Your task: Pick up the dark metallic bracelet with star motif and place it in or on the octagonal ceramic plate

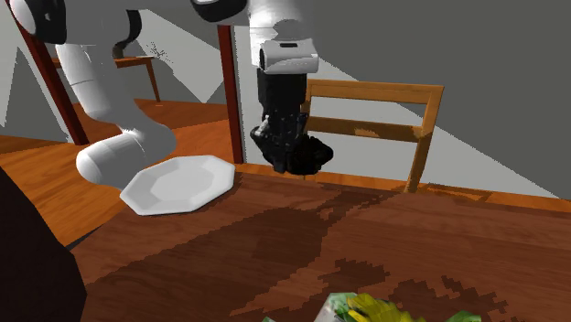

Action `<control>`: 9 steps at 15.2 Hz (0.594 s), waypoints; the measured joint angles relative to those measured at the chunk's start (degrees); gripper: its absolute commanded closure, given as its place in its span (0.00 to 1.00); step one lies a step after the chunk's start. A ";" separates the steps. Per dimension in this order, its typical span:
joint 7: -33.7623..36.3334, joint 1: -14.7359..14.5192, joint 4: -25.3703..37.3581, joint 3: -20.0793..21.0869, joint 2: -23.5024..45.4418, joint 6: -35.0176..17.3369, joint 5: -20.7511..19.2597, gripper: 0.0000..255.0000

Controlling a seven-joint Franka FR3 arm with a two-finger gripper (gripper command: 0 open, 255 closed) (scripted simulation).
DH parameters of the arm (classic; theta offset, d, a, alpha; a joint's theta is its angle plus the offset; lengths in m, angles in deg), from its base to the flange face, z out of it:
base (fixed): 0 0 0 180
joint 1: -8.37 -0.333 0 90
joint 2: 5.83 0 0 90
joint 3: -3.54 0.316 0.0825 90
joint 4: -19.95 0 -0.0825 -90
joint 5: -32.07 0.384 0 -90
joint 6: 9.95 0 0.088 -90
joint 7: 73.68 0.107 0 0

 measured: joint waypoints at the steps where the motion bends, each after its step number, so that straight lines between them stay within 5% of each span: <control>1: -0.25 0.09 -2.68 -0.16 -2.46 -0.23 -0.01 1.00; 9: -3.79 1.56 -16.94 -2.72 -19.51 2.59 -1.29 1.00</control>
